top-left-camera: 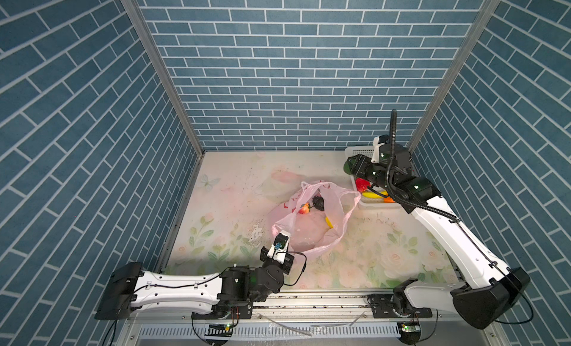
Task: Untie the knot of the plastic bag and take out the fruit
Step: Place the fruit in the basket.
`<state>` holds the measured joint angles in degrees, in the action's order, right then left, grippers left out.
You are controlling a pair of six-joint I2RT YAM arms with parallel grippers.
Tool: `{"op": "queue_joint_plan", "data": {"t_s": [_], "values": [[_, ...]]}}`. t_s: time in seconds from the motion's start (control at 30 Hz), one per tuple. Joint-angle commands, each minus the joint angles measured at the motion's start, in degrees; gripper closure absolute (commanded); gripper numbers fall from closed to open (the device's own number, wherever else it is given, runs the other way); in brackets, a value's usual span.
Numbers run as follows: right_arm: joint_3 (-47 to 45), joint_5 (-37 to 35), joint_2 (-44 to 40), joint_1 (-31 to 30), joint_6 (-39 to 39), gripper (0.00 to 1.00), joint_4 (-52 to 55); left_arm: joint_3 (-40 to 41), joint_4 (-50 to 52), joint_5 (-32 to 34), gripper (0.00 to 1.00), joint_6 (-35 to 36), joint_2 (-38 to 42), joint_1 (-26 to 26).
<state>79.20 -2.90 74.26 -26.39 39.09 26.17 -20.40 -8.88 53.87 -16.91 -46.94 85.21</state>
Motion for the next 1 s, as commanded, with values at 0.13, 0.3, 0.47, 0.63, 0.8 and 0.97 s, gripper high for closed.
{"op": "queue_joint_plan", "data": {"t_s": [0.13,0.3,0.47,0.63,0.8,0.97], "values": [[-3.01,6.12,5.85,10.72,-2.47,0.51,-6.01,-1.4,-0.03,-0.03,0.97,0.69,0.78,0.04],[-4.79,6.17,11.3,16.1,-4.2,0.51,-9.19,-1.7,-0.26,-0.24,0.97,0.97,0.32,0.05],[-4.8,6.54,18.64,20.45,-5.48,0.51,-11.72,-1.85,-0.46,-0.45,0.97,1.0,-0.16,0.05],[-2.44,5.27,25.89,23.36,-7.42,0.51,-11.37,-2.02,-1.13,-0.72,0.97,0.89,-0.92,0.04],[0.28,4.59,30.67,24.52,-8.07,0.45,-7.33,-2.05,-1.31,-0.8,0.97,1.0,-1.23,0.06],[0.78,2.65,31.01,24.63,-8.05,0.28,-4.33,-2.02,-1.31,-0.71,0.97,0.96,-0.97,0.07]]}}
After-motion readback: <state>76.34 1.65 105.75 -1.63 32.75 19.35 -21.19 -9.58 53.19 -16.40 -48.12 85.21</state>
